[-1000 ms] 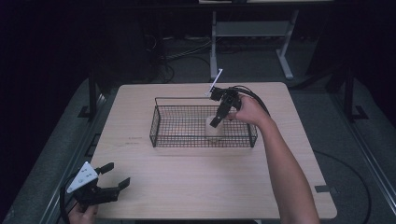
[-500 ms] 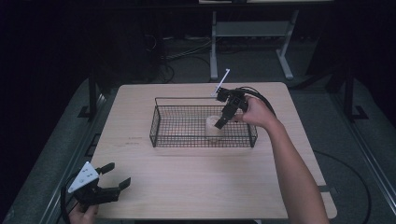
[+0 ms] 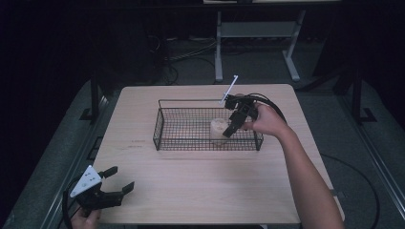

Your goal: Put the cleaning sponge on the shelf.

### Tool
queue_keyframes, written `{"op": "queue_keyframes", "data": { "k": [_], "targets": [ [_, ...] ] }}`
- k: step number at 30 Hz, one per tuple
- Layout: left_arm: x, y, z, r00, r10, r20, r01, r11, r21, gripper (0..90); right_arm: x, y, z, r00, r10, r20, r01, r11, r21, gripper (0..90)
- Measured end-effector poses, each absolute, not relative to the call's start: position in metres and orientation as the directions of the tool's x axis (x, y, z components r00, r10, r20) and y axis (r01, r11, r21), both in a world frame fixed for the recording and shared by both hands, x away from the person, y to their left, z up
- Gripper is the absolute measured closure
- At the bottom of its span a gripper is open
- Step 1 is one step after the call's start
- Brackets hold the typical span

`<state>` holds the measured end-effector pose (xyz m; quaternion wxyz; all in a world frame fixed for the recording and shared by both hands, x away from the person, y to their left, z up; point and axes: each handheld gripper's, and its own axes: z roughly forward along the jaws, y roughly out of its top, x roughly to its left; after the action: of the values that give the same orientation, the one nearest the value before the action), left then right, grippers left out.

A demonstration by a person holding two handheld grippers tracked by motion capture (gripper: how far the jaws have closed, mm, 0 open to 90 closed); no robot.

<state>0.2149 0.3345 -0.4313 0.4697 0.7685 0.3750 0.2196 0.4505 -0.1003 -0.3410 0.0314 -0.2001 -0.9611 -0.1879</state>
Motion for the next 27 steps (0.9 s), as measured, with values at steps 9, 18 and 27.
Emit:
{"op": "queue_keyframes", "data": {
  "k": [9,18,27],
  "targets": [
    [0.215,0.333,-0.432,0.624,0.781,-0.016,0.37,-0.277,0.887,14.0,0.436,-0.103,-0.337,-0.924,0.357,0.137,0.382,0.849,0.364,17.1],
    [0.214,0.334,-0.431,0.621,0.784,-0.016,0.37,-0.275,0.888,14.0,0.425,-0.104,-0.336,-0.924,0.352,0.15,0.382,0.848,0.367,17.0],
    [0.213,0.335,-0.431,0.621,0.784,-0.015,0.369,-0.275,0.888,14.0,0.414,-0.106,-0.347,-0.925,0.345,0.156,0.379,0.846,0.376,16.7]
  ]
}}
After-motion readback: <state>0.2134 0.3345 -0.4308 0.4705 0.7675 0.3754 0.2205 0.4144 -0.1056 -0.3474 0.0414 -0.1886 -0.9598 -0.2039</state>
